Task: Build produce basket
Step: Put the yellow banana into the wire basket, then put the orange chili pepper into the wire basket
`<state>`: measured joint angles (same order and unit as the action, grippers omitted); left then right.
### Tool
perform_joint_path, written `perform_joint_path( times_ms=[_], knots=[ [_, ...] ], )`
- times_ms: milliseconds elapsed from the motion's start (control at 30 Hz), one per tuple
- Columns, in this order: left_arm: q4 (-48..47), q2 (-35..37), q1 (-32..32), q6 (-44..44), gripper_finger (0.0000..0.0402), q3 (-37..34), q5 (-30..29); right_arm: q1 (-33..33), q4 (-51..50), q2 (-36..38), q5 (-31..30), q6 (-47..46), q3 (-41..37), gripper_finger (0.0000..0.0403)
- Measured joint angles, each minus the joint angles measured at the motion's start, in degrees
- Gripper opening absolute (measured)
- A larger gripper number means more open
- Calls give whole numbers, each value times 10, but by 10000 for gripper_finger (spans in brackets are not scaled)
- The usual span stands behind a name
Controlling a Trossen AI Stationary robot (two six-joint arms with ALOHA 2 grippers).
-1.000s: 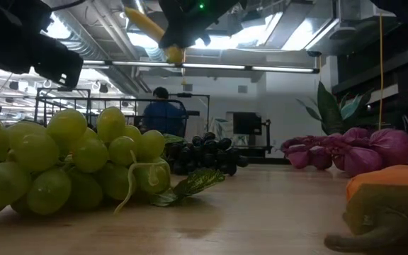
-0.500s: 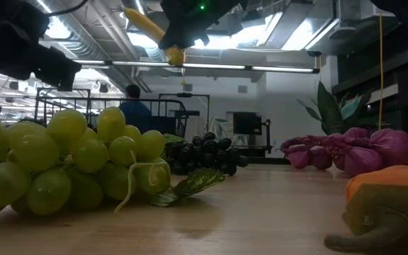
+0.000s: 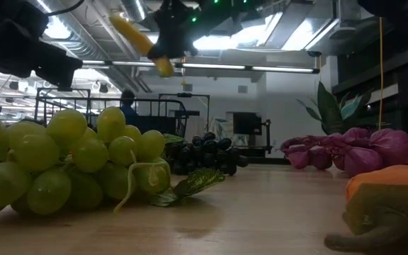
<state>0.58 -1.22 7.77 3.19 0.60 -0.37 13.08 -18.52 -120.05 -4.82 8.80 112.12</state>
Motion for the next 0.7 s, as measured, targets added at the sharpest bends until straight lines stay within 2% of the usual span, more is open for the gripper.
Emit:
perform_joint_path(
  times_ms=[433, 567, 700],
  knots=[
    [-1, -3, 0, 27, 147, 0, 0, 0, 33, -10, -1, 1, 6, 236],
    [-1, -3, 0, 28, 147, 0, 0, 0, 24, 0, -5, 4, 6, 248],
    [-1, -3, 0, 34, 147, 0, 0, -3, -33, 42, -45, 4, 6, 246]
  ],
)
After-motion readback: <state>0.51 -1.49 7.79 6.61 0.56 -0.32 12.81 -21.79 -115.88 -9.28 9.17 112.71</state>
